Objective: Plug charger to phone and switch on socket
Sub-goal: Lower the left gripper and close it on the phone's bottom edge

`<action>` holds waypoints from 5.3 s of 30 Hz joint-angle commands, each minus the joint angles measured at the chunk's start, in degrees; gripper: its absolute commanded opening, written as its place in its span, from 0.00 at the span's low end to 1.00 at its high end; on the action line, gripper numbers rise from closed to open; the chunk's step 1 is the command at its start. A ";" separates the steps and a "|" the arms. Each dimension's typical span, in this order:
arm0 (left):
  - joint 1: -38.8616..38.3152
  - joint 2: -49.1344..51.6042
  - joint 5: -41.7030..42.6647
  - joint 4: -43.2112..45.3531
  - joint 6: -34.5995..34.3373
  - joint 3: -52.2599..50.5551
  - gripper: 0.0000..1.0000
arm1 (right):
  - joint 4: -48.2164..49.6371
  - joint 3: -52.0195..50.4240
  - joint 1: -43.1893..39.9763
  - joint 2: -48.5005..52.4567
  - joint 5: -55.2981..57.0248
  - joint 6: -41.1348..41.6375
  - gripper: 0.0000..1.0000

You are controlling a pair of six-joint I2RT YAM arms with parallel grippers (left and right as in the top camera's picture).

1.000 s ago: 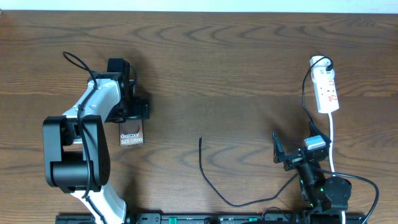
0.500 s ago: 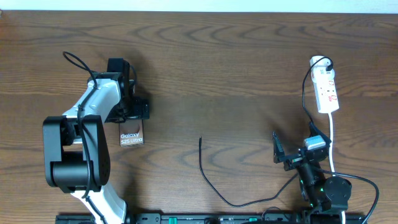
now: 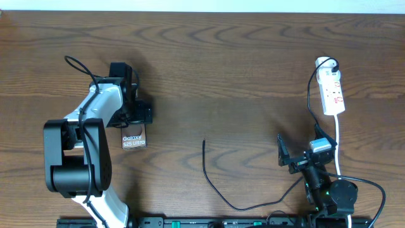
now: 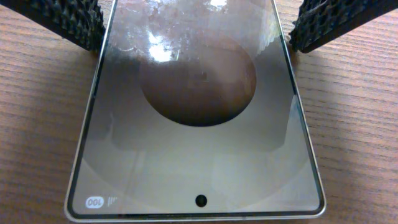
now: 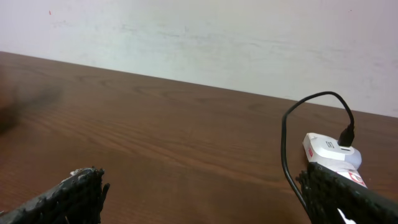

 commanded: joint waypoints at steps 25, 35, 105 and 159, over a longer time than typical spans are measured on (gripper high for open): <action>0.26 1.11 -0.26 0.26 0.15 -3.91 0.98 | -0.31 -0.07 0.44 -0.24 0.20 0.07 0.99; 0.28 1.11 2.01 2.99 0.17 -6.27 0.98 | -0.31 -0.07 0.44 -0.24 0.20 0.09 0.99; 0.28 1.11 1.99 5.57 0.20 -9.07 0.86 | -0.31 -0.07 0.44 -0.24 0.20 0.07 0.99; 0.28 0.85 2.03 5.70 0.17 -8.13 0.07 | -0.31 -0.07 0.44 -0.24 0.20 0.09 0.99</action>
